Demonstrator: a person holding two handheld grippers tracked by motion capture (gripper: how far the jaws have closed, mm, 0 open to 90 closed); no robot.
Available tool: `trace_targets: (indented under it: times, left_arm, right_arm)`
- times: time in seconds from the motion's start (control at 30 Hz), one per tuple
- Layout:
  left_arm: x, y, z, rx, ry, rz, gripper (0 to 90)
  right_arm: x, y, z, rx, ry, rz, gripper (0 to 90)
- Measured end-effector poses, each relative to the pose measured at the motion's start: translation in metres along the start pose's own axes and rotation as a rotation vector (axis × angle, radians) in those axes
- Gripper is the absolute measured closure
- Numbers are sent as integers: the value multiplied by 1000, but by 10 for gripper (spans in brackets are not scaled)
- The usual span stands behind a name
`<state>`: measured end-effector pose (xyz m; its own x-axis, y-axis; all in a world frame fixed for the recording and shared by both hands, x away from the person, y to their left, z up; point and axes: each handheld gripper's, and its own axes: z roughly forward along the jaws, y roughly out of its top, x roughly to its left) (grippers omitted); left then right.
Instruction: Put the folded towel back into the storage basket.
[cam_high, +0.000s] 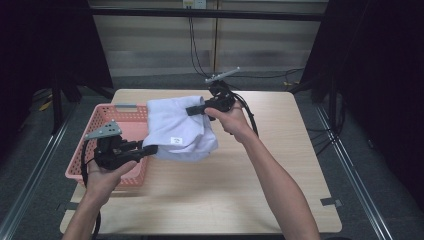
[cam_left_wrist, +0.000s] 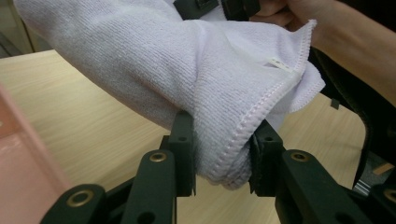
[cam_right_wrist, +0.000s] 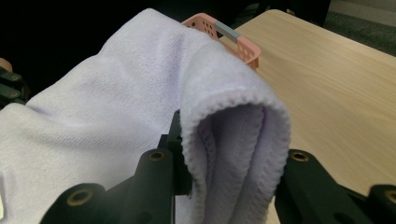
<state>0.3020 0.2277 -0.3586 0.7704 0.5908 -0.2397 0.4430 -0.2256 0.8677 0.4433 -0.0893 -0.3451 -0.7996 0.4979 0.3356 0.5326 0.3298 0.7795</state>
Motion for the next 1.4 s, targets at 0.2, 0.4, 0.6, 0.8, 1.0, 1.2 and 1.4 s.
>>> trace_targets:
  times: [0.2, 0.4, 0.6, 0.8, 1.0, 1.2, 1.4]
  left_arm:
    - [15, -1, -16, -5, 26, -19, 682]
    - [25, -4, -32, 4, 83, -29, 686]
    - [39, -9, -48, -16, 107, -65, 687]
    - [51, -14, -67, -34, 141, -100, 689]
    - [65, -23, -87, -39, 173, -134, 691]
    - [72, -27, -102, -45, 199, -144, 694]
    - [79, -27, -115, -54, 221, -165, 696]
  right_arm:
    - [6, 14, 15, 2, 9, -8, 675]
    - [12, 23, 38, 1, 23, -11, 676]
    - [18, 33, 59, 6, 39, -14, 677]
    - [26, 49, 83, 10, 50, -28, 678]
    - [36, 57, 108, 23, 73, -20, 679]
    - [46, 60, 122, 16, 77, -20, 680]
    - [58, 67, 132, -15, 62, 4, 680]
